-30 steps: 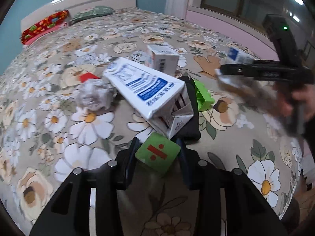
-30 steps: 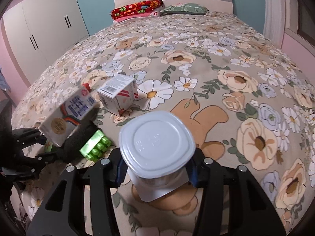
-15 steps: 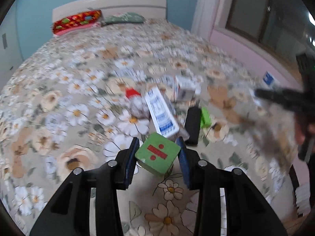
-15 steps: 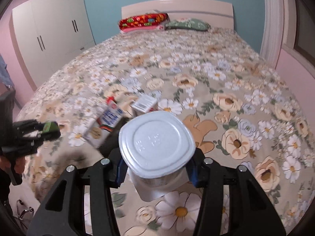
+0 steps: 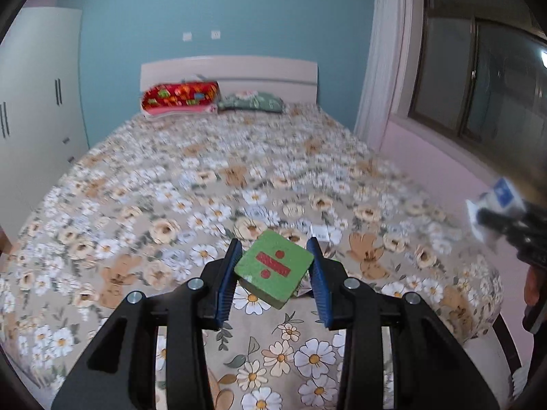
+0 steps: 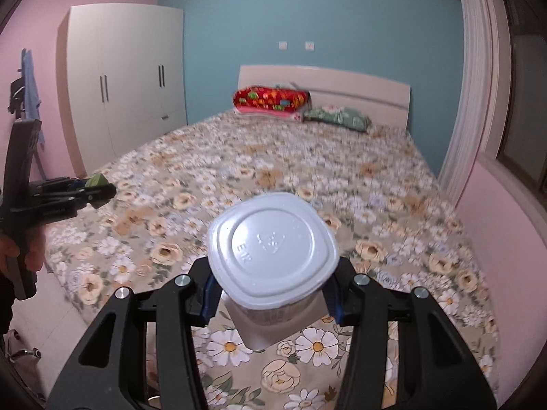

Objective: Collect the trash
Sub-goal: 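Carry the yogurt cup and green cube in both tools over the trash bin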

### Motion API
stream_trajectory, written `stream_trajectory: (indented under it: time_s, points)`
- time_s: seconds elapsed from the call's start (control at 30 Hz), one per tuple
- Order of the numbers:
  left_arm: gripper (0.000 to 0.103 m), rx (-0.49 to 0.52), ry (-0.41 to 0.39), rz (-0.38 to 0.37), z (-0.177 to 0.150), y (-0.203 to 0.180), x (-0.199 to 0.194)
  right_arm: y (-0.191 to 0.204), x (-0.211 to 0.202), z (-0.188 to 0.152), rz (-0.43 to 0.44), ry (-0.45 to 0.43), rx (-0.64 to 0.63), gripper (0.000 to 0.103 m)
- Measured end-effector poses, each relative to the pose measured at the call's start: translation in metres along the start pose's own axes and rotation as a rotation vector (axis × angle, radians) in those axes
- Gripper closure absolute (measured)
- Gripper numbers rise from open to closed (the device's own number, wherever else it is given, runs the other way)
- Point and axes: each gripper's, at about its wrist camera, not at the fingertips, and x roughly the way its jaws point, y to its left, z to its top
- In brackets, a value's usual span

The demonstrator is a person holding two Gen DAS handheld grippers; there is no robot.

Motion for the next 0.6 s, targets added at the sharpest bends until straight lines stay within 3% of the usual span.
stream_trajectory:
  time_s: [0.13,0.3,0.6]
  points:
    - [0.062,-0.004,-0.050,0.024,0.005,-0.004,-0.052,0.021,-0.050,0.009,0.007,-0.051,-0.032,0.053]
    - [0.062,0.001,-0.054,0.075,-0.004,-0.013,-0.098,0.046,-0.107,0.006,0.033,-0.087,-0.059,0.053]
    - [0.062,0.036,0.002,0.067,-0.066,-0.026,-0.154,0.093,-0.165,-0.046,0.072,-0.057,-0.145,0.053]
